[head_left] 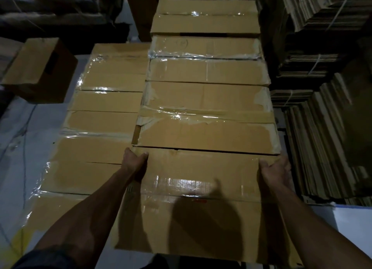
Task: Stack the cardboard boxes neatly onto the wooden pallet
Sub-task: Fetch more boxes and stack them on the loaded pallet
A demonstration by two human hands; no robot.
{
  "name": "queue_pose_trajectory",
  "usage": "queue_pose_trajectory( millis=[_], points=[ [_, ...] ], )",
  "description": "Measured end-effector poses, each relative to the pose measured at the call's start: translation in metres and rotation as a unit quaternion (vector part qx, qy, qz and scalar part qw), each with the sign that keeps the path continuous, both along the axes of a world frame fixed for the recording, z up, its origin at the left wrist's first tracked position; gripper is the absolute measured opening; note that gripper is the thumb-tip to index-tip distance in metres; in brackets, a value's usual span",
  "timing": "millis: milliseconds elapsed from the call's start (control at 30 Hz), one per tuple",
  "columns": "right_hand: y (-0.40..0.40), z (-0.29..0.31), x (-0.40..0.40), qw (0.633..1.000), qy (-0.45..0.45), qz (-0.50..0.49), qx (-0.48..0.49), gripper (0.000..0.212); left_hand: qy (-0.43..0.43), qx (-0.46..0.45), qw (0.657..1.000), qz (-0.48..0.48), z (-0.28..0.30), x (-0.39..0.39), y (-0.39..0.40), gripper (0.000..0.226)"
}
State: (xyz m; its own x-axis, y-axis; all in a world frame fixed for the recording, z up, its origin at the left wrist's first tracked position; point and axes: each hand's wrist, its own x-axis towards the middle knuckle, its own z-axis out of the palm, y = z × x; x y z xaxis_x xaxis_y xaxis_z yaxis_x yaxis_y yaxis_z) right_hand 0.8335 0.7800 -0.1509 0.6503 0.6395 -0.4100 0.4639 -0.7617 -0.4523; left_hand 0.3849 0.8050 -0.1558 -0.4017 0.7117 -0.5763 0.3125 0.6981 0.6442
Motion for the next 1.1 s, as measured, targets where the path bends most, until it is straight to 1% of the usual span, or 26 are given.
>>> queue_pose_trajectory(
  millis=[67,167,200,300,400,500,567,633,667,700,833,900,933,1000,1033,1100],
  points=[
    [-0.019,0.002,0.001,1.0,0.005,-0.023,-0.017,0.086,0.009,-0.029,0.999,0.017,0.014,0.009,-0.019,0.061],
    [-0.056,0.004,0.0,0.998,0.004,-0.035,-0.044,0.085,0.009,-0.045,0.999,0.029,0.018,0.01,-0.055,0.063],
    [-0.063,0.006,-0.001,0.998,0.005,-0.034,-0.047,0.084,0.002,-0.049,0.998,0.04,0.015,0.007,-0.064,0.069],
    [-0.07,0.01,-0.003,0.998,0.004,-0.042,-0.048,0.081,-0.012,-0.088,0.994,0.058,0.003,-0.002,-0.087,0.098],
    [-0.067,0.011,-0.005,0.998,-0.001,-0.055,-0.04,0.074,-0.033,-0.082,0.995,0.055,-0.004,-0.007,-0.092,0.101],
    [-0.067,0.006,-0.004,0.997,-0.004,-0.066,-0.027,0.07,-0.035,-0.081,0.995,0.052,-0.005,-0.007,-0.092,0.112],
    [-0.068,0.005,-0.003,0.997,-0.002,-0.068,-0.022,0.072,-0.027,-0.073,0.995,0.057,0.0,-0.003,-0.093,0.107],
    [-0.068,0.003,-0.002,0.997,-0.002,-0.069,-0.024,0.073,-0.019,-0.068,0.996,0.051,0.005,0.003,-0.095,0.089],
    [-0.068,0.001,-0.001,0.997,-0.005,-0.069,-0.022,0.073,-0.011,-0.068,0.996,0.052,0.003,0.004,-0.095,0.083],
    [-0.069,-0.001,-0.001,0.997,-0.008,-0.07,-0.019,0.073,-0.005,-0.065,0.996,0.055,0.0,0.006,-0.096,0.081],
    [-0.066,-0.005,-0.003,0.997,-0.036,-0.06,-0.019,0.07,0.019,-0.04,0.998,0.055,-0.011,0.005,-0.094,0.089],
    [-0.064,-0.003,-0.003,0.997,-0.037,-0.052,-0.038,0.071,0.029,-0.041,0.998,0.043,-0.012,0.004,-0.093,0.087],
    [-0.064,-0.002,-0.003,0.997,-0.036,-0.048,-0.046,0.073,0.028,-0.04,0.998,0.033,-0.012,0.002,-0.093,0.09],
    [-0.067,0.006,-0.008,0.997,-0.048,-0.033,-0.059,0.076,0.035,-0.045,0.998,0.011,-0.011,0.0,-0.094,0.104],
    [-0.069,0.011,-0.013,0.996,-0.062,-0.017,-0.064,0.077,0.043,-0.05,0.998,0.003,-0.013,-0.002,-0.096,0.106],
    [-0.077,0.024,-0.03,0.993,-0.087,0.029,-0.069,0.076,0.066,-0.052,0.996,-0.035,-0.035,-0.016,-0.1,0.097]
  ],
)
